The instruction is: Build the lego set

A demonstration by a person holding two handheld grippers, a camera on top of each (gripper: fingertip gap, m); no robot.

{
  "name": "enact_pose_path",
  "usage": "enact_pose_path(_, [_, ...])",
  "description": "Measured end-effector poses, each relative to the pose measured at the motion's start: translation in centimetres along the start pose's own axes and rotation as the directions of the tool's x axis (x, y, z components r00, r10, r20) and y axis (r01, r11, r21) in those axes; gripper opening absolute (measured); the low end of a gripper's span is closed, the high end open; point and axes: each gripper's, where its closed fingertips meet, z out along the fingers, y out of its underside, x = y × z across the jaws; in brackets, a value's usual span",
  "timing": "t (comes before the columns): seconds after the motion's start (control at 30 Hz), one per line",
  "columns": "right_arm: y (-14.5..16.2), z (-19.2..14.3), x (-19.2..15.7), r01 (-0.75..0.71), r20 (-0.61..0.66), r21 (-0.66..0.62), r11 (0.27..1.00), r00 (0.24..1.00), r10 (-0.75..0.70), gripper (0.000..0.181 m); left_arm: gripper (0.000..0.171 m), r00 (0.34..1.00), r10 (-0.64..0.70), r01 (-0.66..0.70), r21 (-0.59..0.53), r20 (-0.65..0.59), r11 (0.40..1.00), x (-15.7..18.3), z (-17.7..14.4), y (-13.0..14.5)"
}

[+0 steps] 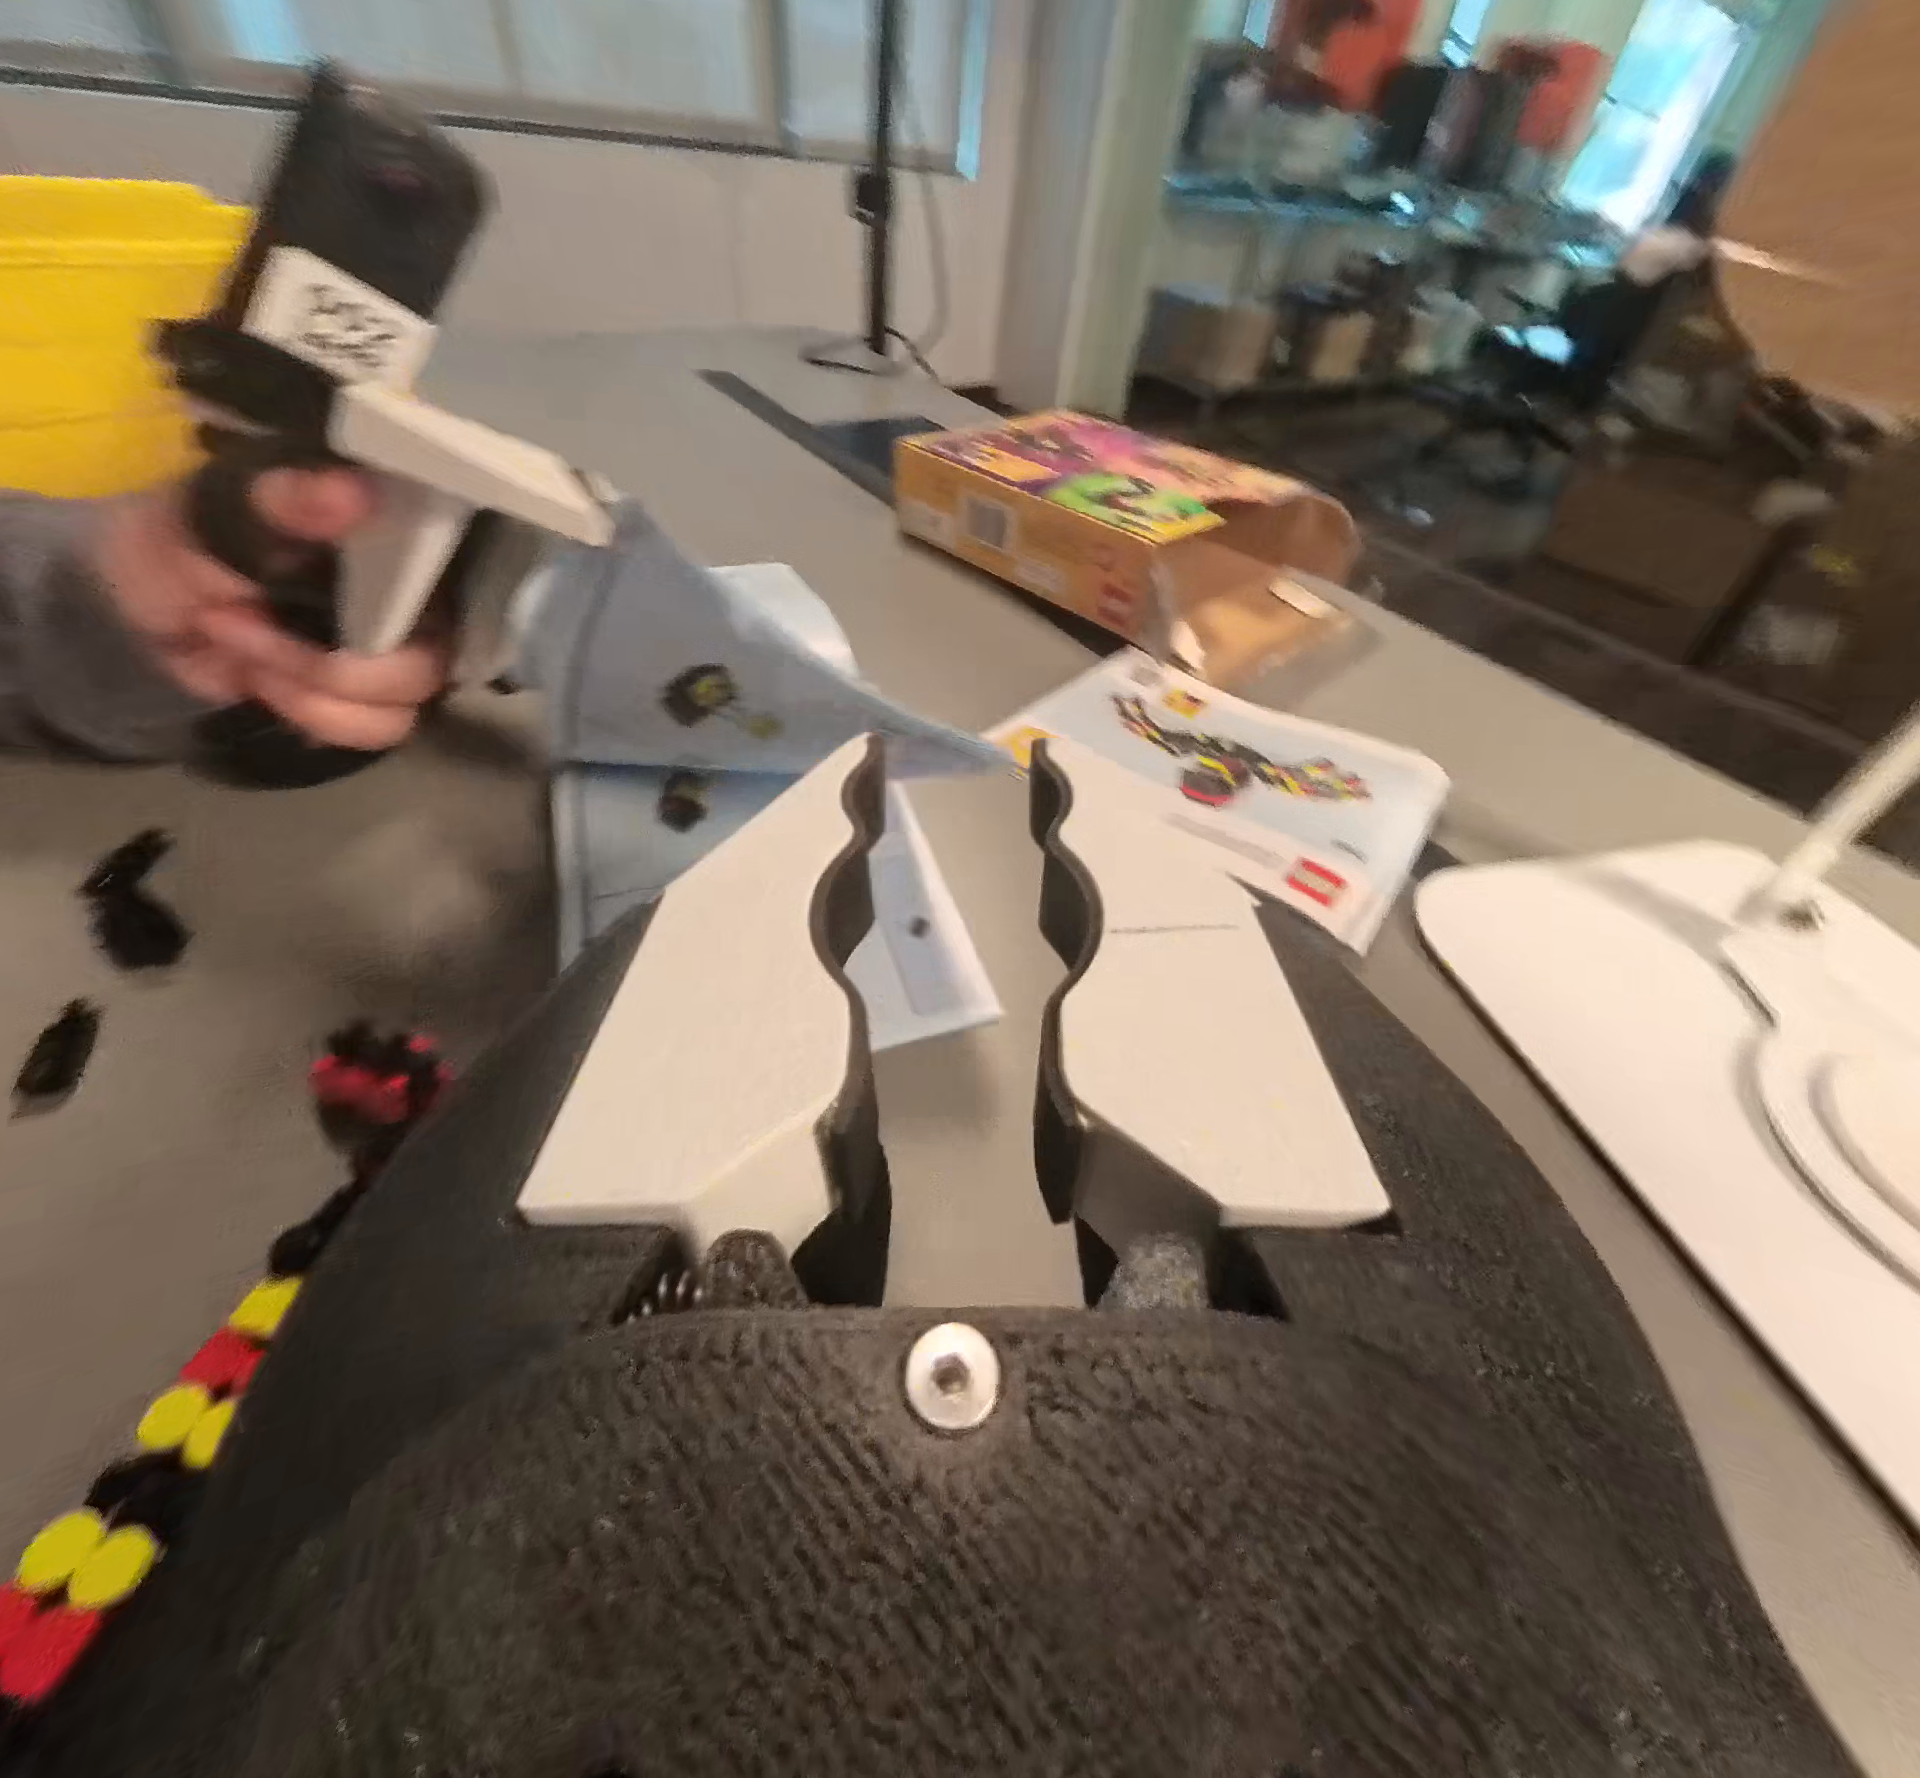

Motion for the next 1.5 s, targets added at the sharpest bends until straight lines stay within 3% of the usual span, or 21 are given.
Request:
enact_pose_path(0.17, [-0.7, -0.1, -4.8, 0.353, 0.087, 0.117, 0.928, 0.927, -0.364, 0.033, 0.000, 1.000, 0.011, -0.010, -0.043, 0.006, 0.999, 0.0, 0.4, 0.6])
enact_pose_path(0.33, [-0.1, 0.4, -6.2, 0.576, 0.019, 0.106, 0.811, 0.814, -0.581, 0.030, 0.000, 1.000, 0.017, -0.016, -0.075, 0.006, 0.997, 0.1, 0.6, 1.1])
enact_pose_path(0.67, [0.4, 0.5, -6.0, 0.695, -0.047, 0.074, 0.716, 0.719, -0.693, 0.010, 0.000, 1.000, 0.008, -0.012, -0.126, -0.027, 0.992, 0.6, 1.0, 2.0])
enact_pose_path(0.9, [0.3, 0.5, -6.0, 0.724, -0.072, 0.072, 0.686, 0.690, -0.720, 0.019, 0.000, 0.999, 0.010, -0.016, -0.153, -0.039, 0.988, 0.9, 1.2, 2.4])
enact_pose_path(1.33, [0.6, 0.5, -5.6, 0.763, -0.105, 0.045, 0.644, 0.645, -0.757, 0.000, 0.000, 0.999, -0.013, 0.007, -0.142, -0.042, 0.990, 0.7, 1.2, 2.2])
enact_pose_path(1.5, [0.9, 0.4, -5.9, 0.804, -0.102, 0.039, 0.594, 0.594, -0.798, 0.000, 0.000, 0.996, 0.008, -0.018, -0.124, -0.083, 0.992, 1.5, 1.1, 1.9])
